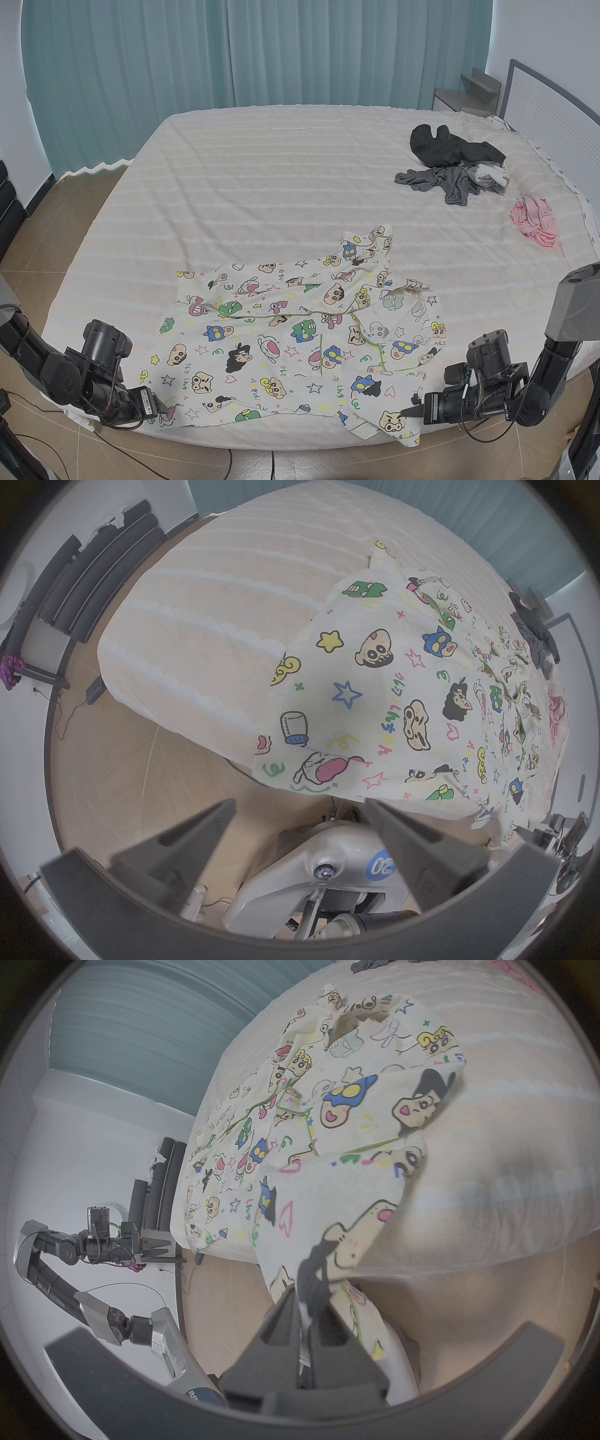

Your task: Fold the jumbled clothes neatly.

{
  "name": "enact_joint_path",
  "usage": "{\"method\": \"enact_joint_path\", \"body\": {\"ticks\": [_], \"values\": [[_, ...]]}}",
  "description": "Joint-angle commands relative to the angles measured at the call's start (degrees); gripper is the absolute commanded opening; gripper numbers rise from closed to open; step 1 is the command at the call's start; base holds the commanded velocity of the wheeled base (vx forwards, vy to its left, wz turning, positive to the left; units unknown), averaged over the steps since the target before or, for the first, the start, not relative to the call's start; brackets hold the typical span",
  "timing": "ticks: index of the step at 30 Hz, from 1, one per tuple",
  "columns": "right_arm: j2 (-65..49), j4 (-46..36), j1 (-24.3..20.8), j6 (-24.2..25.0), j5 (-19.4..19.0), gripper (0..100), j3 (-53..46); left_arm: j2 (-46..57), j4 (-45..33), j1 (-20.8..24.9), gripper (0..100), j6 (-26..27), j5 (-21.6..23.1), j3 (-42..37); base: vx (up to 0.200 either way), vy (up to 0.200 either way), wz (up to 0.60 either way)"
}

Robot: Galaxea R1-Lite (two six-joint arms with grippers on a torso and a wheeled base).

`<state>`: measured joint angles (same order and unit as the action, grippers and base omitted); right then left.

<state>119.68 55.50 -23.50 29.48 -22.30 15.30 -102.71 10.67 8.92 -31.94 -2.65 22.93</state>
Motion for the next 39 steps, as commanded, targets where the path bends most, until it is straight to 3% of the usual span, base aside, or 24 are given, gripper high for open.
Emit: {"method": "enact_joint_path", "body": {"ticks": [1,6,13,16,24,28,39], "values": [[-0.1,0.6,0.4,-0.4,0.2,100,-0.8,0.0,0.3,-0.5,100,-0.1,0.2,-0.6,0.0,0.0,0.0],[-2.8,0.7,1.0,-0.2,0.2,100,-1.6,5.3,1.2,-4.2,100,-0.3,3.8,1.9,0.0,0.0,0.0],[-10.2,0.7,3.7,1.4,0.0,100,-1.9,8.2,1.2,-7.5,100,-2.8,4.3,10.4,0.0,0.0,0.0],[-14.6,0.7,3.9,4.4,0.1,100,-1.3,7.9,0.6,-7.6,100,-4.6,4.3,15.8,0.0,0.0,0.0],[-21.4,0.6,3.1,6.8,0.3,100,-1.7,1.8,1.0,-7.8,100,-8.4,6.2,25.5,0.0,0.0,0.0],[-20.8,0.7,3.1,6.9,0.3,100,-3.1,-1.0,1.3,-8.4,100,-9.9,8.3,28.2,0.2,0.0,0.0],[-20.7,0.7,2.8,6.8,0.3,100,-5.1,-9.4,4.1,-8.2,100,-9.4,8.4,32.7,0.145,0.0,0.0]]}}
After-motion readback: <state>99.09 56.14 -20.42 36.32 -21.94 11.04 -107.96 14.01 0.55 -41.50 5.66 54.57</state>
